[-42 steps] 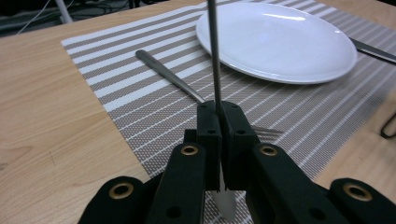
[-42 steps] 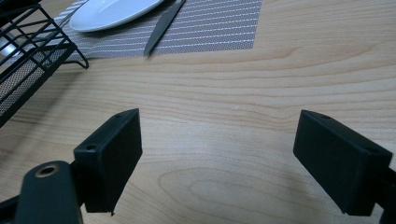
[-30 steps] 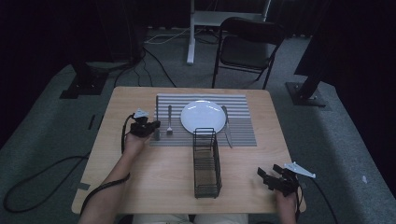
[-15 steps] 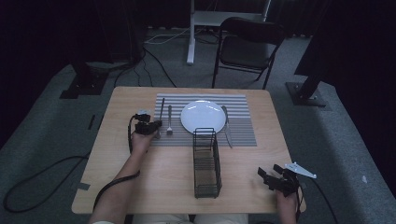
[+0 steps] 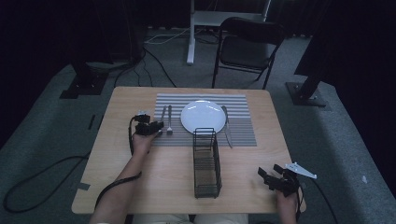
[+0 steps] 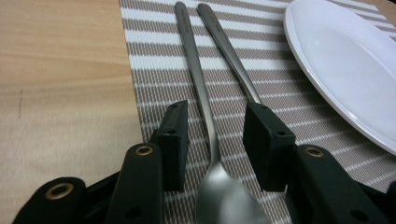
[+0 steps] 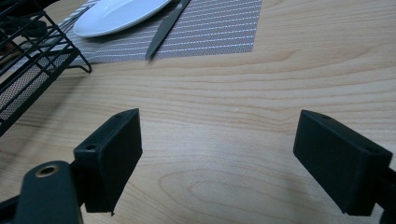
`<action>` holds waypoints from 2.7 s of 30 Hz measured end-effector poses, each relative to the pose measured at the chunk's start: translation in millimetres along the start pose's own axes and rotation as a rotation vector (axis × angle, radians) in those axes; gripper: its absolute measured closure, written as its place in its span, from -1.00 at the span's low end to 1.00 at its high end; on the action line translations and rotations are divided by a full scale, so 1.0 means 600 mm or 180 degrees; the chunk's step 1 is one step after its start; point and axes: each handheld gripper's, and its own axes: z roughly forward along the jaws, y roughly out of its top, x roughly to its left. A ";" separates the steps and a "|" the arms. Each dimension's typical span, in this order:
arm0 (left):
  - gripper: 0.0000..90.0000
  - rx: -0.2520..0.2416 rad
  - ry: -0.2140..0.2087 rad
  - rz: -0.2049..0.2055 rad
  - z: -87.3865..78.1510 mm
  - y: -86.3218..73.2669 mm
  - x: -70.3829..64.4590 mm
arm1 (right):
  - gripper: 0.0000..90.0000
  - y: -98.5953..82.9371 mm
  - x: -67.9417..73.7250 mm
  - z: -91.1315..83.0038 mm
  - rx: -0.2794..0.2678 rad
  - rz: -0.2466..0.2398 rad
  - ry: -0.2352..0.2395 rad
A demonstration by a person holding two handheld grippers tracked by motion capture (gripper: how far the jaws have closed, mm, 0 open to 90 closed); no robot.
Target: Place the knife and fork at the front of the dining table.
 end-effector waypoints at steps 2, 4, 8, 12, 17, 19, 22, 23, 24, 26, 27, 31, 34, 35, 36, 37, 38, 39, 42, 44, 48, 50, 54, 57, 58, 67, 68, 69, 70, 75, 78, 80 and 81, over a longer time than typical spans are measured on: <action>0.35 -0.0009 -0.0043 -0.0022 -0.010 -0.005 0.004 | -0.67 0.000 0.000 0.000 0.0001 -0.0003 -0.0004; 0.35 -0.0041 -0.0007 -0.0054 -0.023 -0.011 0.008 | -0.67 0.000 0.001 0.000 0.0008 -0.0009 -0.0004; 0.29 -0.0117 -0.0022 0.0062 -0.050 -0.025 0.011 | -0.67 0.000 0.001 0.000 0.0006 -0.0012 -0.0008; -0.19 0.0009 0.0037 0.0296 -0.059 -0.042 0.006 | -0.67 0.000 0.001 0.001 0.0016 -0.0019 -0.0015; -0.79 0.0232 0.0015 0.0522 -0.074 -0.062 -0.001 | -0.67 0.000 0.001 -0.001 0.0002 -0.0003 -0.0025; -0.80 0.0164 -0.0059 0.0571 -0.089 -0.072 -0.006 | -0.67 0.000 0.001 0.000 0.0008 0.0003 -0.0030; -0.94 -0.0005 -0.0162 0.0705 -0.113 -0.085 -0.013 | -0.67 0.000 0.002 0.000 0.0008 -0.0010 -0.0053; -0.94 -0.0109 -0.0207 0.0757 -0.121 -0.090 -0.016 | -0.67 0.000 0.002 0.000 0.0009 -0.0016 -0.0055; -0.94 -0.0182 -0.0201 0.0820 -0.130 -0.095 -0.020 | -0.67 0.000 0.002 0.000 0.0008 -0.0022 -0.0058; -0.94 -0.0268 -0.0147 0.0884 -0.142 -0.103 -0.027 | -0.67 0.000 0.003 0.000 -0.0002 -0.0029 -0.0052; -0.94 -0.0289 -0.0142 0.0914 -0.147 -0.108 -0.030 | -0.67 0.000 0.003 -0.001 -0.0006 -0.0031 -0.0059; -0.94 -0.0250 -0.0138 0.1056 -0.159 -0.124 -0.042 | -0.67 -0.001 0.003 -0.001 -0.0027 -0.0030 -0.0089; -0.94 -0.0263 -0.0186 0.1083 -0.167 -0.135 -0.050 | -0.67 -0.001 0.004 -0.003 -0.0064 -0.0054 -0.0118; -0.94 -0.0309 -0.0201 0.1076 -0.171 -0.139 -0.052 | -0.67 -0.001 0.004 -0.003 -0.0060 -0.0056 -0.0125; -0.94 -0.0338 -0.0217 0.1079 -0.175 -0.142 -0.054 | -0.67 -0.001 0.005 -0.002 -0.0061 -0.0060 -0.0139; -0.94 -0.0355 -0.0229 0.1080 -0.177 -0.144 -0.056 | -0.67 -0.001 0.006 -0.002 -0.0068 -0.0076 -0.0148; -0.94 -0.0383 -0.0230 0.1090 -0.180 -0.147 -0.058 | -0.67 -0.001 0.006 -0.002 -0.0069 -0.0081 -0.0148; -0.94 -0.0383 -0.0230 0.1090 -0.180 -0.147 -0.058 | -0.67 -0.001 0.006 -0.002 -0.0069 -0.0081 -0.0148; -0.94 -0.0483 -0.0315 0.1103 -0.191 -0.158 -0.060 | -0.67 -0.002 0.006 -0.004 -0.0085 -0.0081 -0.0165; -0.94 -0.0501 -0.0354 0.1120 -0.196 -0.164 -0.060 | -0.67 -0.002 0.006 -0.004 -0.0089 -0.0081 -0.0166; -0.94 -0.0504 -0.0399 0.1117 -0.211 -0.180 -0.062 | -0.67 -0.002 0.006 -0.004 -0.0096 -0.0082 -0.0170; -0.94 -0.0530 -0.0399 0.1130 -0.220 -0.187 -0.063 | -0.67 -0.002 0.006 -0.005 -0.0104 -0.0069 -0.0166; -0.94 -0.0599 -0.0421 0.1139 -0.237 -0.196 -0.065 | -0.67 -0.002 0.005 -0.004 -0.0104 -0.0050 -0.0169; -0.94 -0.0649 -0.0433 0.1130 -0.251 -0.202 -0.065 | -0.67 -0.002 0.006 -0.005 -0.0107 -0.0052 -0.0176; -0.94 -0.0659 -0.0433 0.1123 -0.255 -0.204 -0.065 | -0.67 -0.002 0.005 -0.005 -0.0107 -0.0051 -0.0174; -0.94 -0.0690 -0.0396 0.0994 -0.286 -0.226 -0.045 | -0.67 -0.002 0.006 -0.005 -0.0122 -0.0033 -0.0219; -0.94 -0.0689 -0.0389 0.0983 -0.290 -0.229 -0.042 | -0.67 -0.002 0.006 -0.005 -0.0106 -0.0032 -0.0233; -0.94 -0.0691 -0.0383 0.0965 -0.294 -0.232 -0.039 | -0.67 -0.002 0.006 -0.004 -0.0100 -0.0036 -0.0240; -0.94 -0.0688 -0.0364 0.0960 -0.298 -0.235 -0.035 | -0.67 -0.002 0.007 -0.004 -0.0098 -0.0042 -0.0250; -0.94 -0.0693 -0.0302 0.0877 -0.312 -0.247 -0.018 | -0.67 -0.002 0.007 -0.004 -0.0096 -0.0032 -0.0252; -0.94 -0.0693 -0.0262 0.0860 -0.322 -0.253 -0.010 | -0.68 -0.002 0.007 -0.004 -0.0096 -0.0032 -0.0255; -0.94 -0.0694 -0.0225 0.0862 -0.327 -0.257 -0.006 | -0.67 -0.002 0.007 -0.004 -0.0091 -0.0031 -0.0252; -0.94 -0.0691 -0.0219 0.0871 -0.329 -0.259 -0.004 | -0.67 -0.002 0.007 -0.005 -0.0094 -0.0029 -0.0256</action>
